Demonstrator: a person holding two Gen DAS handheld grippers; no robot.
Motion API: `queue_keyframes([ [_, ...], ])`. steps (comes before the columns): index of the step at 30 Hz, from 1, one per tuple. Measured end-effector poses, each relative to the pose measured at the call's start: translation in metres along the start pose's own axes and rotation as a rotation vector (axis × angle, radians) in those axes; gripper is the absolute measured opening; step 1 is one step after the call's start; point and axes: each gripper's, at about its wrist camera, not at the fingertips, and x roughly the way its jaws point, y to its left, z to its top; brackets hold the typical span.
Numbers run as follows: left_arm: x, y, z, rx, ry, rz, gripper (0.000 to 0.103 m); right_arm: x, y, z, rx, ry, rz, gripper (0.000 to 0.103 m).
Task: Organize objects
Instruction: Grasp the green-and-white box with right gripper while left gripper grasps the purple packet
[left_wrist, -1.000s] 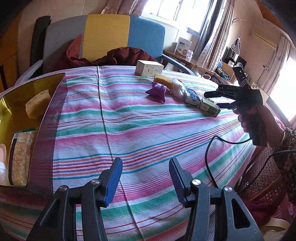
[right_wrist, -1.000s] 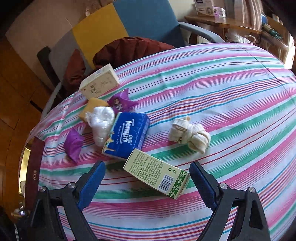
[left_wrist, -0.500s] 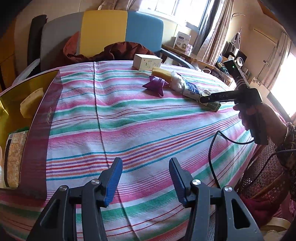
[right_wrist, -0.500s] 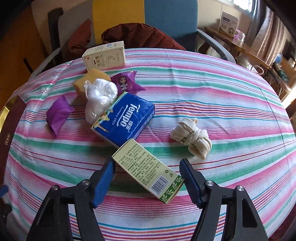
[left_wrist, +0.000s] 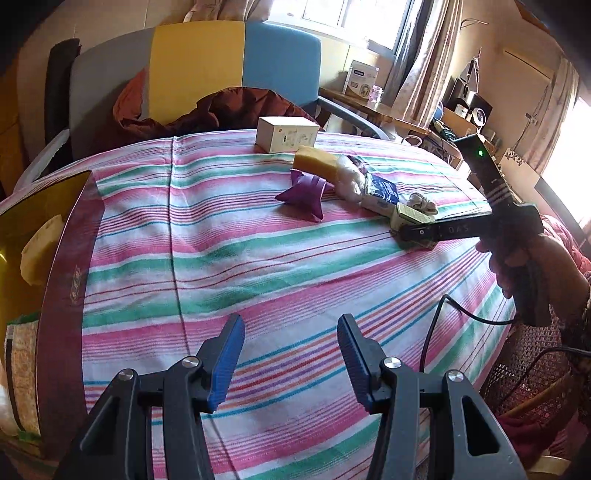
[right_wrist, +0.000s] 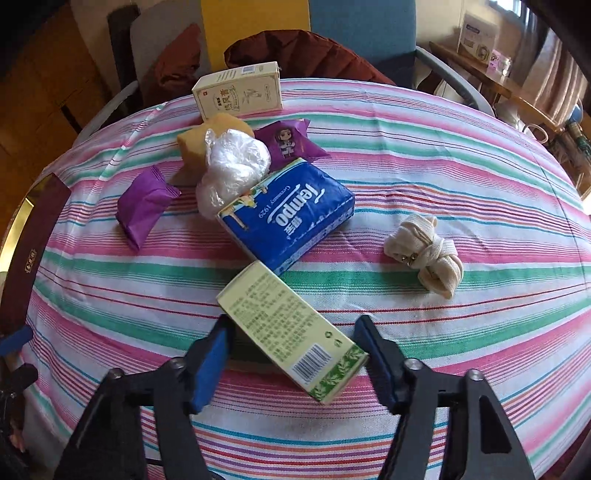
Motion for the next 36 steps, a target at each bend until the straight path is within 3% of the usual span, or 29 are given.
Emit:
queue_keyframes([
  [10, 0.043, -0.015, 0.047, 0.046, 0.014, 0.006, 0.053, -0.004, 0.011, -0.004, 0.002, 0.007, 0.055, 0.037],
  [17, 0.090, -0.025, 0.091, 0.101, 0.038, 0.040, 0.053, -0.001, 0.016, -0.004, 0.010, 0.011, 0.083, 0.035],
  [19, 0.103, -0.027, 0.100, 0.116, 0.039, 0.054, 0.058, -0.002, 0.013, -0.004, 0.030, 0.010, 0.097, 0.035],
  [21, 0.116, -0.031, 0.106, 0.149, 0.047, 0.067, 0.068, -0.001, 0.011, -0.003, 0.048, 0.010, 0.111, 0.035],
  [27, 0.138, -0.035, 0.109, 0.197, 0.058, 0.054, 0.068, -0.001, 0.008, -0.003, 0.066, 0.008, 0.123, 0.035],
  [29, 0.140, -0.035, 0.106, 0.203, 0.046, 0.052, 0.064, -0.001, 0.009, -0.003, 0.062, 0.008, 0.123, 0.035],
  [32, 0.137, -0.032, 0.103, 0.197, 0.025, 0.057, 0.045, -0.003, 0.009, -0.002, 0.063, 0.006, 0.129, 0.037],
  [36, 0.131, -0.025, 0.100, 0.170, 0.004, 0.021, 0.041, -0.001, 0.014, 0.000, 0.041, -0.007, 0.111, 0.044],
])
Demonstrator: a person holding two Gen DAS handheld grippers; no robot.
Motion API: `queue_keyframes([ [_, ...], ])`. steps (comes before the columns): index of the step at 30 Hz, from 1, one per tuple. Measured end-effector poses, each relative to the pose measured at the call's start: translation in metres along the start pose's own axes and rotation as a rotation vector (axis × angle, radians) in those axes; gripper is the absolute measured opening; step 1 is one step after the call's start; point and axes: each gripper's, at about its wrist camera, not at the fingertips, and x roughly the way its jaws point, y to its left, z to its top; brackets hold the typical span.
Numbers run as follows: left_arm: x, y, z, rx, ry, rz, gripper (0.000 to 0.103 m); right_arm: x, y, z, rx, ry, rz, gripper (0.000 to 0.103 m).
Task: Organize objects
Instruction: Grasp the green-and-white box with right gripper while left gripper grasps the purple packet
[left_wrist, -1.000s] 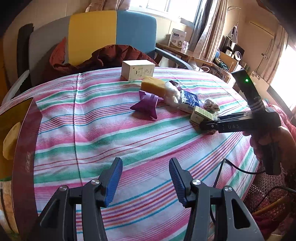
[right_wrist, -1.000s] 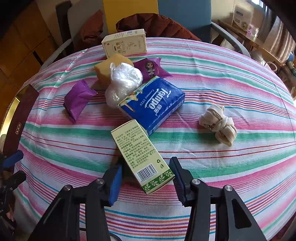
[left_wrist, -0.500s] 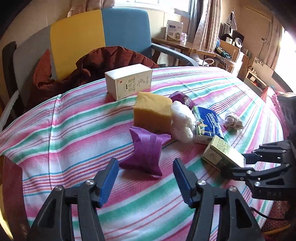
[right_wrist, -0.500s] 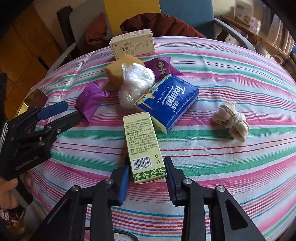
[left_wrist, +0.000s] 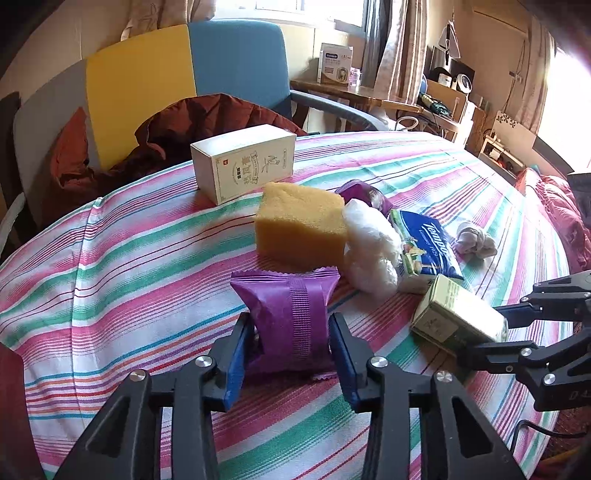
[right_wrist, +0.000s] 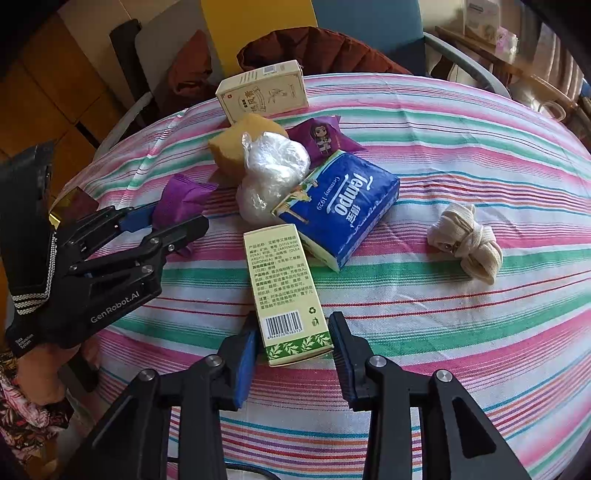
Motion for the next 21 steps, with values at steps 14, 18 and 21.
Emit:
queue_keyframes([
  [14, -0.028, 0.010, -0.032, -0.035, -0.071, 0.028, 0.039, 0.002, 0.022, -0.002, -0.113, -0.086, -0.080, 0.030],
  [18, -0.038, 0.021, -0.041, -0.095, -0.089, 0.021, 0.037, -0.008, 0.027, -0.004, -0.114, -0.136, -0.023, 0.030],
  [21, -0.045, 0.025, -0.046, -0.123, -0.104, 0.025, 0.036, -0.010, 0.035, -0.004, -0.094, -0.139, 0.049, 0.030],
])
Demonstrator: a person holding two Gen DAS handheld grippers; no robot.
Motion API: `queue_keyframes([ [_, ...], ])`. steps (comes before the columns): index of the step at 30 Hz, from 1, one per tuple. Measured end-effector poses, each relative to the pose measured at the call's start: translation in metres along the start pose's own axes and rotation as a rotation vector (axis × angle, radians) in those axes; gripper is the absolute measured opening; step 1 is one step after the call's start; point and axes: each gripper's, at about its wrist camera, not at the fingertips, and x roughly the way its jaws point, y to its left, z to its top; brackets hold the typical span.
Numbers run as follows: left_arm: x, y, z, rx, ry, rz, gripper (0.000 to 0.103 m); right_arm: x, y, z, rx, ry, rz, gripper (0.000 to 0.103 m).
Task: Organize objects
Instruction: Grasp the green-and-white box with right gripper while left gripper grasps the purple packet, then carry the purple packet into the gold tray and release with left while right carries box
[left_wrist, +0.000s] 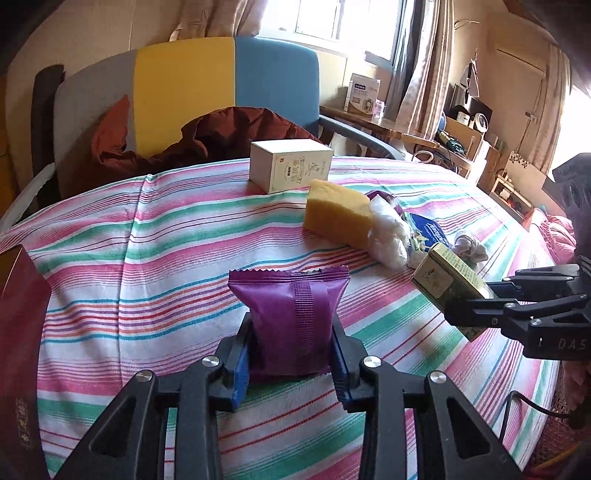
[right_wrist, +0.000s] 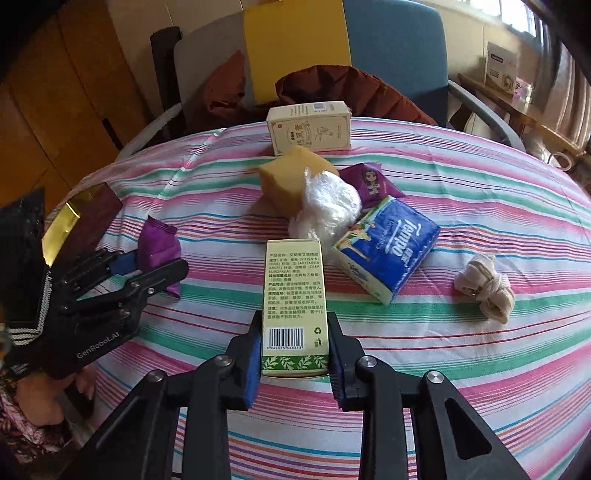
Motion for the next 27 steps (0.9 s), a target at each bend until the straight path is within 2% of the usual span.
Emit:
queue_keyframes([
  [7, -0.020, -0.007, -0.012, 0.014, -0.034, 0.022, 0.036, 0.010, 0.015, -0.009, -0.035, 0.031, -0.005, 0.030],
  [16, -0.058, -0.007, -0.043, -0.022, -0.045, 0.002, 0.036, 0.014, 0.019, -0.011, -0.077, 0.030, -0.030, 0.030],
  [21, -0.079, 0.011, -0.058, -0.082, -0.044, 0.008, 0.036, 0.013, 0.023, -0.013, -0.090, 0.026, -0.024, 0.030],
  [27, -0.113, 0.041, -0.059, -0.169, -0.103, 0.015, 0.036, 0.014, 0.037, -0.019, -0.144, 0.022, -0.026, 0.030],
])
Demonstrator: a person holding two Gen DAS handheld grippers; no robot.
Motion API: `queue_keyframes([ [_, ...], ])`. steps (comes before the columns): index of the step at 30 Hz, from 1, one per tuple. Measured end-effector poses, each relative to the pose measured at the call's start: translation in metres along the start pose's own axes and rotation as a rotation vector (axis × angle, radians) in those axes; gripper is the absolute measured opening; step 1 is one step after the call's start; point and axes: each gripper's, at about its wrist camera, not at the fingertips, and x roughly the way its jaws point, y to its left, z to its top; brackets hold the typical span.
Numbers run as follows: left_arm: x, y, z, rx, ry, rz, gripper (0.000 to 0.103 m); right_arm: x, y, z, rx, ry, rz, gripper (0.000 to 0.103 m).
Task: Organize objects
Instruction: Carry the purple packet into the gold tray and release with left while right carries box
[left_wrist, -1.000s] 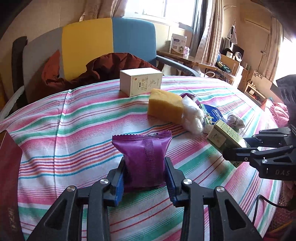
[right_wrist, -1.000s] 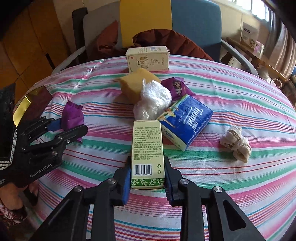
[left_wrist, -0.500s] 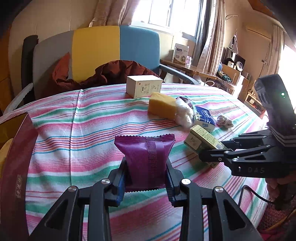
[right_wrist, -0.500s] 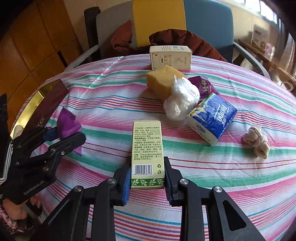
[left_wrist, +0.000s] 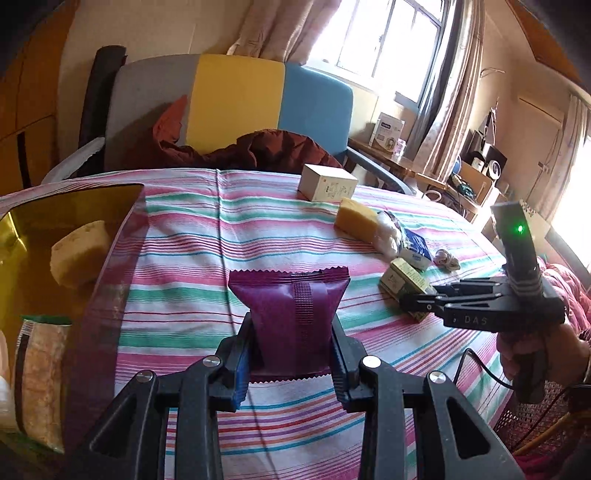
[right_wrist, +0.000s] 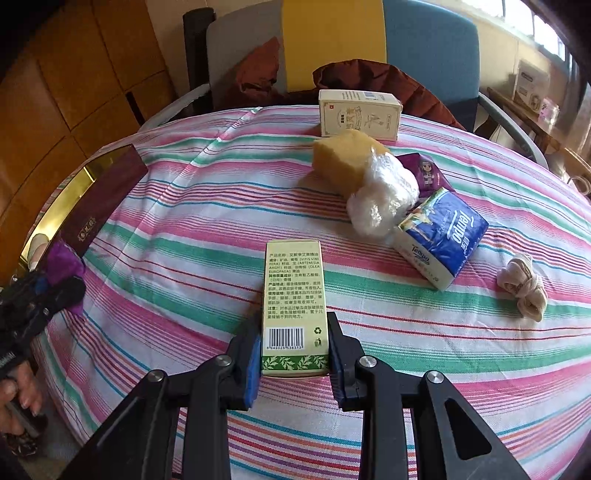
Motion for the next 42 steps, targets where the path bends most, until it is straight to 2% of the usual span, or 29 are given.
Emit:
queue_keyframes([
  [8, -0.038, 0.049, 0.014, -0.099, -0.081, 0.064, 0.036, -0.002, 0.013, -0.002, -0.040, -0.023, 0.012, 0.030],
  [12, -0.049, 0.084, 0.017, -0.174, -0.089, 0.095, 0.036, -0.007, 0.022, -0.003, -0.039, -0.045, 0.024, 0.030],
  [19, -0.059, 0.155, 0.019, -0.285, -0.068, 0.205, 0.036, -0.029, 0.060, -0.003, -0.077, -0.119, 0.050, 0.030],
  [28, -0.056, 0.240, 0.019, -0.425, 0.013, 0.346, 0.036, -0.036, 0.121, 0.007, -0.059, -0.155, 0.175, 0.030],
  [35, -0.052, 0.273, 0.020, -0.468, 0.044, 0.440, 0.036, -0.042, 0.162, 0.015, -0.077, -0.172, 0.261, 0.030],
  [38, -0.054, 0.280, 0.018, -0.486, 0.046, 0.476, 0.046, -0.041, 0.176, 0.015, -0.097, -0.165, 0.281, 0.030],
  [42, -0.065, 0.285, 0.008, -0.544, 0.000, 0.451, 0.047, -0.039, 0.189, 0.015, -0.117, -0.152, 0.301, 0.030],
])
